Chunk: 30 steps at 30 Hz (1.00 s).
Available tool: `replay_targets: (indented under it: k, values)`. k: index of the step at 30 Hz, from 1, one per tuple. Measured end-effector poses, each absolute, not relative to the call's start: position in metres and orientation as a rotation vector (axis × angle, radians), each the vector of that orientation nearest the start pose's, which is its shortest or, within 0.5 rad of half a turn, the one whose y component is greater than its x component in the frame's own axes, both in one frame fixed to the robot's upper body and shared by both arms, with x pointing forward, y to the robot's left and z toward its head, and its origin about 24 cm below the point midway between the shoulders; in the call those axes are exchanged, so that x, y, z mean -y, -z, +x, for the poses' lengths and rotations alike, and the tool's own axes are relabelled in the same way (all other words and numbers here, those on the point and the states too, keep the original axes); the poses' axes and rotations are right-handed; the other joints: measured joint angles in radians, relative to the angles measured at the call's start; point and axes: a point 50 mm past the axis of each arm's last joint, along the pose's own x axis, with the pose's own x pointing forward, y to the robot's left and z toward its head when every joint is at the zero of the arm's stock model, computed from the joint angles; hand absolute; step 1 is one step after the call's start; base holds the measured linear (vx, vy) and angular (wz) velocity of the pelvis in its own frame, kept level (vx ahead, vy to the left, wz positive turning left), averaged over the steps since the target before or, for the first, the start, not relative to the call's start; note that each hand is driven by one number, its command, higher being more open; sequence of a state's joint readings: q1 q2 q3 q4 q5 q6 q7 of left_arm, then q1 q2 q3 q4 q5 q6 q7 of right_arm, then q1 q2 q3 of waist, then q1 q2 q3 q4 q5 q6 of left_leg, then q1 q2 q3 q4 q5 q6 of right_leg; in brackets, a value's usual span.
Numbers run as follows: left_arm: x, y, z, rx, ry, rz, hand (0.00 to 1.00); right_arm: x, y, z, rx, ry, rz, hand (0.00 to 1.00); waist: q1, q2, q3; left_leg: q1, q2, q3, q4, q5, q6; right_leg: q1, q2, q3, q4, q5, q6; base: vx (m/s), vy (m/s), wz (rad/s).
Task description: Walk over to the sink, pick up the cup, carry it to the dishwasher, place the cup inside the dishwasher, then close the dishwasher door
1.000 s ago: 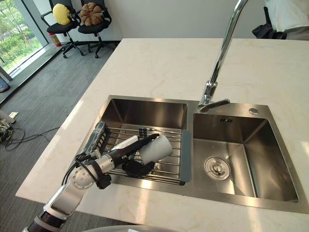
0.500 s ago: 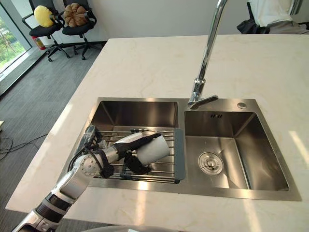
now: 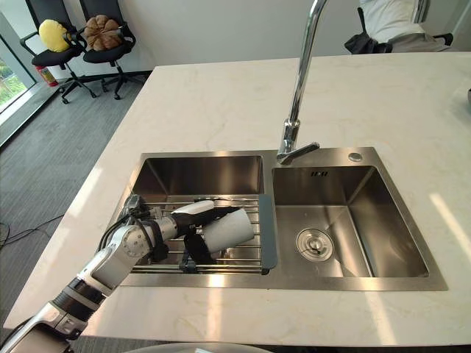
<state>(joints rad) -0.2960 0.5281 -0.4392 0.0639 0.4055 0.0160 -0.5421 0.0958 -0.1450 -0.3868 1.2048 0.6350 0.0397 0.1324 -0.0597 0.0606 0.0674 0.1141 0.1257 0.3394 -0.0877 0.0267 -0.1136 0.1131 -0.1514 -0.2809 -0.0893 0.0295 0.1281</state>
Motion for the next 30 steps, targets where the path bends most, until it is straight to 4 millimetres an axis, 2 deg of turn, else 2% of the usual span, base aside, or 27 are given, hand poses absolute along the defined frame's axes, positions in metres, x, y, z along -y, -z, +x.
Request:
replay_targets:
  k: [3,14,21,26,30]
  values:
    - [-0.132,-0.055,0.283,-0.087,0.844,1.035,0.0,0.236,0.166,0.054,-1.037,0.71,0.724,1.0,-0.019,0.001,0.0,0.0,0.0,0.004,0.0,-0.002,-0.001,-0.002,0.0,0.004,0.003,0.0,0.0,0.0,-0.006,-0.03]
    - [-0.132,-0.056,0.284,-0.087,0.807,0.995,0.0,0.235,0.166,0.057,-1.04,0.691,0.707,1.0,-0.016,0.0,0.0,0.006,-0.001,-0.006,0.0,-0.003,-0.001,0.009,-0.001,-0.009,0.004,0.001,0.001,-0.02,-0.005,0.02]
    - [-0.129,-0.054,0.281,-0.096,0.802,0.94,0.0,0.234,0.166,0.06,-1.054,0.668,0.685,1.0,-0.015,0.001,0.0,0.006,-0.003,-0.034,0.0,-0.002,0.001,0.027,-0.002,-0.056,0.004,0.0,0.001,-0.01,-0.01,0.11]
    - [-0.133,-0.057,0.28,-0.13,0.775,0.776,0.0,0.231,0.165,0.067,-1.064,0.637,0.668,1.0,-0.013,0.006,0.006,0.005,-0.004,-0.052,0.001,-0.001,0.002,0.041,-0.002,-0.085,0.005,0.0,0.002,-0.01,-0.01,0.11]
    - [-0.138,-0.046,0.265,-0.271,0.806,0.446,0.0,0.231,0.165,0.068,-1.062,0.639,0.667,1.0,-0.007,0.007,0.011,0.003,-0.005,-0.076,0.001,0.0,0.003,0.055,-0.002,-0.117,0.005,0.0,0.001,0.0,-0.011,0.17]
